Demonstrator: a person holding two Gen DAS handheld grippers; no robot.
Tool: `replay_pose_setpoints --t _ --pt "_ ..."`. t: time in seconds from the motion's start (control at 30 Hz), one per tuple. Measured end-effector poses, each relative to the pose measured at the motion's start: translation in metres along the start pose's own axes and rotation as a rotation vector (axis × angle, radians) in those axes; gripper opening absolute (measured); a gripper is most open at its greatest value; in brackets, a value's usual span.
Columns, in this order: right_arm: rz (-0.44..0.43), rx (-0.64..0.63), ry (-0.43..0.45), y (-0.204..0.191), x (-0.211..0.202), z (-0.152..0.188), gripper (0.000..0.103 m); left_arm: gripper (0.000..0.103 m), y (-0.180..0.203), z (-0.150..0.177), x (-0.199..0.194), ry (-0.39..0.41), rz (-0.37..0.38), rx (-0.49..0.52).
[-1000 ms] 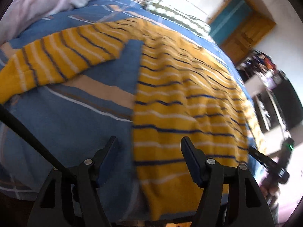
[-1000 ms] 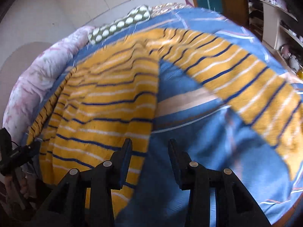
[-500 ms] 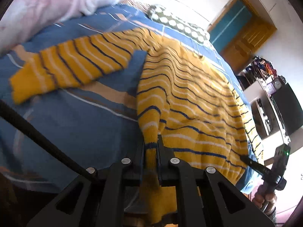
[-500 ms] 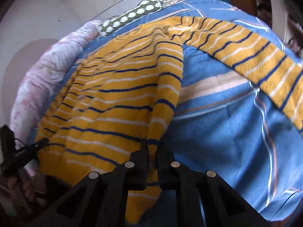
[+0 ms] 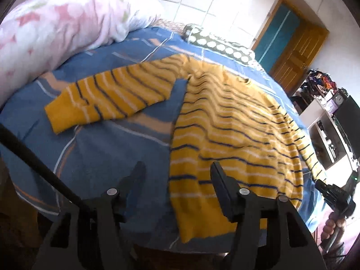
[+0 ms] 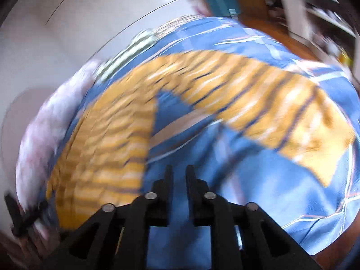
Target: Fold small clothes
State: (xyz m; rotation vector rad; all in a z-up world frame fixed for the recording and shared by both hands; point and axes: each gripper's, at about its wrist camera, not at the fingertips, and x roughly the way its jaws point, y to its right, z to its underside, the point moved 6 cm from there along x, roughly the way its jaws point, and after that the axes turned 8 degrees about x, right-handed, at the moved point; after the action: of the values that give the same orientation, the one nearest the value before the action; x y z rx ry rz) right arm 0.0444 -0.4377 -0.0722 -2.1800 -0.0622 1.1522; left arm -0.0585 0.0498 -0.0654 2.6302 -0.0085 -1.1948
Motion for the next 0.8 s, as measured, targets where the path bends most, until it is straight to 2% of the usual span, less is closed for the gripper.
replay_pose_setpoints --t 0.03,0.27,0.4,0.8 --pt "-0.014 0.060 0.010 0.011 0.003 -0.007 0.030 0.058 0.007 -0.001 0.001 -0.007 0.017 0.010" --pt "-0.066 0.281 0.037 0.045 0.023 -0.017 0.037 0.059 0.034 0.001 0.011 -0.049 0.030 0.067" --pt "-0.054 0.284 0.082 0.054 0.019 -0.018 0.037 0.059 0.042 0.001 0.019 -0.065 0.028 0.073" --pt "-0.035 0.416 0.207 0.101 -0.012 -0.036 0.037 0.059 0.056 0.007 0.026 -0.088 0.061 0.099"
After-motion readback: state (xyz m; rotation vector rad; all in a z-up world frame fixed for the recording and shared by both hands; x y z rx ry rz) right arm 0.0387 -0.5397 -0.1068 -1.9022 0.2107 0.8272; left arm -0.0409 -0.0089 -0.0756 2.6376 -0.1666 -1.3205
